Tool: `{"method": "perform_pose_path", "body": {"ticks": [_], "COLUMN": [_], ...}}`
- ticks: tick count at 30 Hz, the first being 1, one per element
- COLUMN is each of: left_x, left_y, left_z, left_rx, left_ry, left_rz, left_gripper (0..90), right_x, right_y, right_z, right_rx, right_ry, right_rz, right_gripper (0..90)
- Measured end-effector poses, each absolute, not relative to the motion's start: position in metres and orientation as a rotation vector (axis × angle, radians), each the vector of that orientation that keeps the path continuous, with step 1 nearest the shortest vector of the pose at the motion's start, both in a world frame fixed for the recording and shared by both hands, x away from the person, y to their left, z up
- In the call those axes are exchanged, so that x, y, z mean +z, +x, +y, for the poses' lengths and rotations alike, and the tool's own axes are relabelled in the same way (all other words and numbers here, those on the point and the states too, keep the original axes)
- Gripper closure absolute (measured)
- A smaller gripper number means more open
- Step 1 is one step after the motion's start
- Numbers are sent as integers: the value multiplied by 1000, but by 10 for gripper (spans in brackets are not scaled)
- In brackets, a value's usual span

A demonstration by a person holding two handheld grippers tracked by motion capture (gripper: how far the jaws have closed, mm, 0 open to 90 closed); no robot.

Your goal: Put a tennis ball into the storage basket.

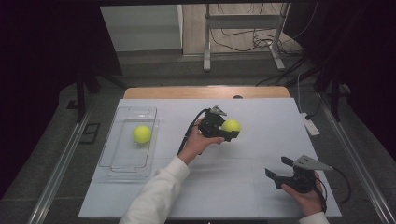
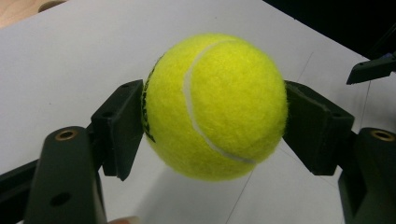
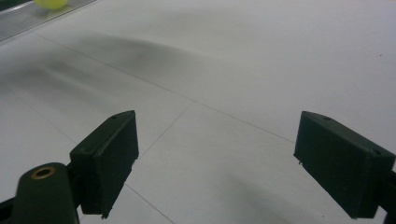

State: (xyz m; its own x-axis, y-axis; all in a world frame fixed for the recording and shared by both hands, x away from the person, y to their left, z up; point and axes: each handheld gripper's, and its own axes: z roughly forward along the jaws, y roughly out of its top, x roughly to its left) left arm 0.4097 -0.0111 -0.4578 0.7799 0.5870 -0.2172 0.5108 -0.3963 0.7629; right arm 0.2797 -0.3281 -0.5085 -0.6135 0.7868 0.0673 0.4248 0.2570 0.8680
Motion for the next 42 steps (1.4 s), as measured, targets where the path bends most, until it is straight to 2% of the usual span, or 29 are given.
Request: {"method": "perform_pose_path", "body": {"ticks": [42], "left_x": [-446], "left_y": [391], "left_z": [19], "left_rx": [162], "left_ry": [2008], "left_rz": [819], "left_gripper": [273], "right_x": [-509], "right_y": [279], "right_z": [-327], "right_rx": [1290], "right_ry": [1105], "right_rz": [2157], "right_gripper": [142]}}
